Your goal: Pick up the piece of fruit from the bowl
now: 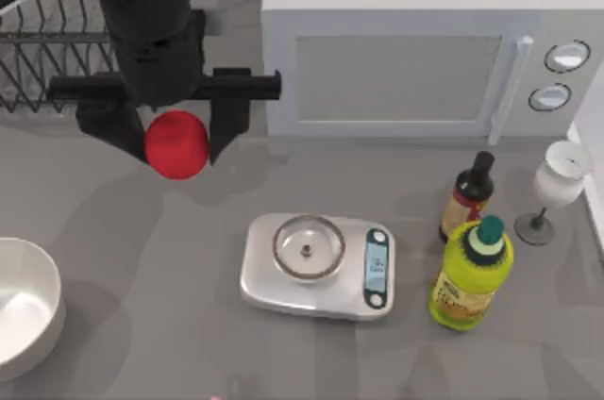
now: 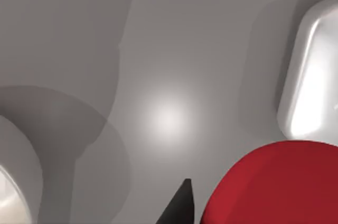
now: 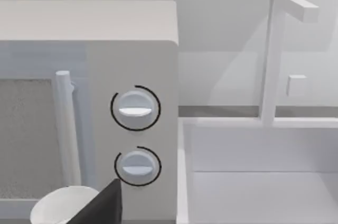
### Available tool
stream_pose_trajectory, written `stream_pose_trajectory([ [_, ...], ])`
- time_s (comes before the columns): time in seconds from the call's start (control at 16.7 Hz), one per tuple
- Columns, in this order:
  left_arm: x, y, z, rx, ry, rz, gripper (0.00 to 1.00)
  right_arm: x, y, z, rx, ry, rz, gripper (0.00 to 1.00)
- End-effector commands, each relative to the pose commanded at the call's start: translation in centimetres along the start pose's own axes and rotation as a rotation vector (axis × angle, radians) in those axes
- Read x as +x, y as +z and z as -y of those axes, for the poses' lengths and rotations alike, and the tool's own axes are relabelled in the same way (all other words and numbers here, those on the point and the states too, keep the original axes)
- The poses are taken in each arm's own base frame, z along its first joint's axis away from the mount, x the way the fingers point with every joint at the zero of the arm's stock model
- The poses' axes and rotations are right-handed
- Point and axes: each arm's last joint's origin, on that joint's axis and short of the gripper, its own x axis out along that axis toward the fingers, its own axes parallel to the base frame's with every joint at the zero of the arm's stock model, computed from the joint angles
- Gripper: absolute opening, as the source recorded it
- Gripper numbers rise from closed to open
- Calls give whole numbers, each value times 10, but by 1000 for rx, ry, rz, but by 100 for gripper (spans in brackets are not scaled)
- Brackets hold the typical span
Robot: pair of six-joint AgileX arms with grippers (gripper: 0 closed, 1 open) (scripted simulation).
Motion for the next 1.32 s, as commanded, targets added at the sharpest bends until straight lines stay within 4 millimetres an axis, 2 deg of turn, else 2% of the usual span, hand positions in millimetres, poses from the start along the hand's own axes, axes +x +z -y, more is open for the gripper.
stream_pose_trajectory([
  [0.12, 5, 0, 0, 0, 1, -2, 0, 0, 0, 0, 0, 0, 0, 100],
  [0.24, 21, 2, 1, 1, 3, -6, 0, 0, 0, 0, 0, 0, 0, 100],
  [0.54, 84, 5, 2, -4, -5, 15, 0, 0, 0, 0, 0, 0, 0, 100],
  [0.66, 103, 2, 1, -3, -1, 7, 0, 0, 0, 0, 0, 0, 0, 100],
  [0.78, 110, 0, 2, 1, 0, 2, 0, 0, 0, 0, 0, 0, 0, 100],
  [0.96, 110, 0, 2, 1, 0, 2, 0, 0, 0, 0, 0, 0, 0, 100],
  [1.32, 110, 0, 2, 1, 0, 2, 45, 0, 0, 0, 0, 0, 0, 100],
])
